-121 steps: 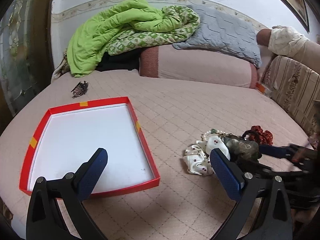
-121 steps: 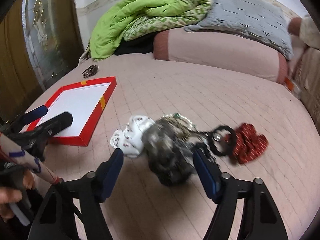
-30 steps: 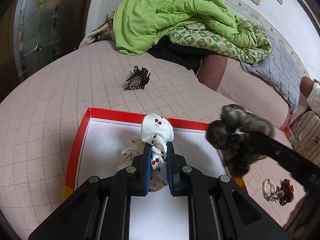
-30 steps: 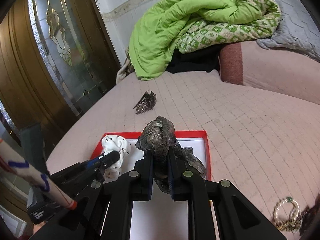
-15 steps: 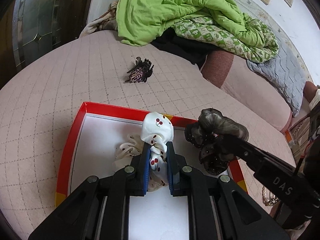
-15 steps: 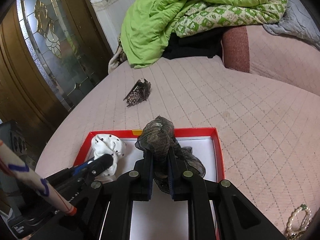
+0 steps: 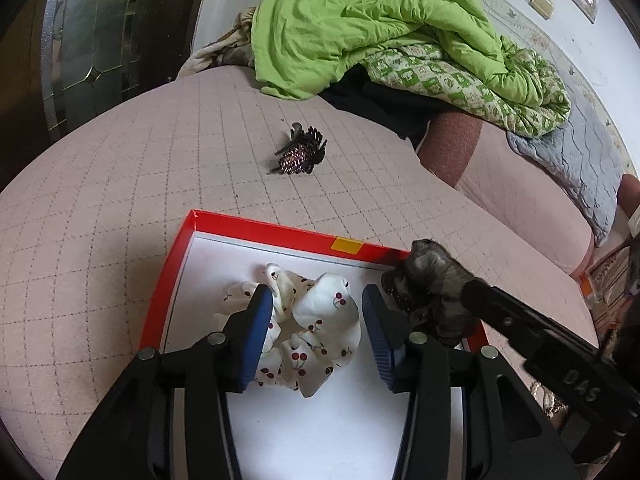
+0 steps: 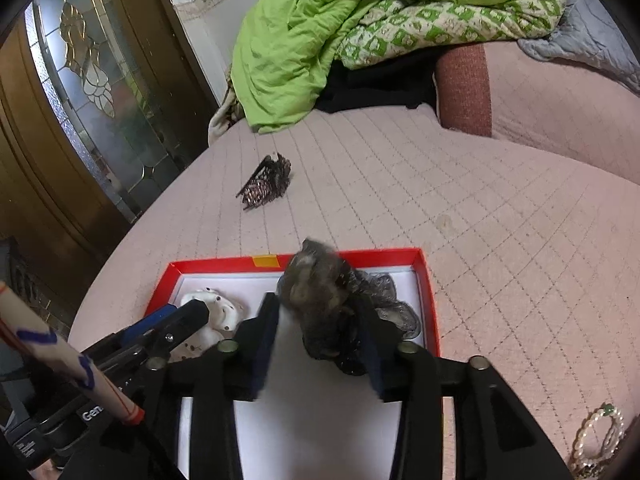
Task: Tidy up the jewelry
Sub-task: 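Open both tools to drop the scrunchies into the tray, then move both open tools back to the remaining jewelry pile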
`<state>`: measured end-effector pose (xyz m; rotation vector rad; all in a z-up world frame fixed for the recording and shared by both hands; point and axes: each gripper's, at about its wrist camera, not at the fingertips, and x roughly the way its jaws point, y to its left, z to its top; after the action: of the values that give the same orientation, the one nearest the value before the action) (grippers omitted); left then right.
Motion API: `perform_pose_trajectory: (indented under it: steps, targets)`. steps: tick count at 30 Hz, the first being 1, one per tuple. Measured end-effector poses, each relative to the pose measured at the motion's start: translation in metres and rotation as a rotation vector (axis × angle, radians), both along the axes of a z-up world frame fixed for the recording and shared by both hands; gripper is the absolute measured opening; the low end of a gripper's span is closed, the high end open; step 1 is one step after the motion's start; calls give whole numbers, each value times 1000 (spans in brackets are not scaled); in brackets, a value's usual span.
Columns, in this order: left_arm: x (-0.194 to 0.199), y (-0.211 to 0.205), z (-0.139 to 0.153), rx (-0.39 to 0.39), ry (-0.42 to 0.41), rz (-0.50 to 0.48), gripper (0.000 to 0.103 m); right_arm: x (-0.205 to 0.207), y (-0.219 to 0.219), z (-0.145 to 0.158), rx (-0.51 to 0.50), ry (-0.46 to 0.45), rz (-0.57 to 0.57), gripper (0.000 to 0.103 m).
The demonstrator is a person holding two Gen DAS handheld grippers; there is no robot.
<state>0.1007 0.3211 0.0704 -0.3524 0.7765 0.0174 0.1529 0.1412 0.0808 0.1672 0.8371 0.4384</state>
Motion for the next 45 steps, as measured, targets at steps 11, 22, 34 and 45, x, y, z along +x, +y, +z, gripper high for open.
perform_pose_trajectory:
  steps: [11, 22, 34, 45]
  targets:
    - [-11, -5, 21, 29, -81, 24, 46, -23, -21, 27, 73, -40, 2, 48]
    - [-39, -98, 49, 122, -222, -179, 46, -92, -115, 32, 144, -73, -126, 48]
    - [-59, -242, 15, -24, -128, -666, 57, -152, -294, 20, 140, -106, -481, 48]
    - [-41, -323, -36, -37, 131, -805, 57, -161, -357, -1, 249, -48, -579, 49]
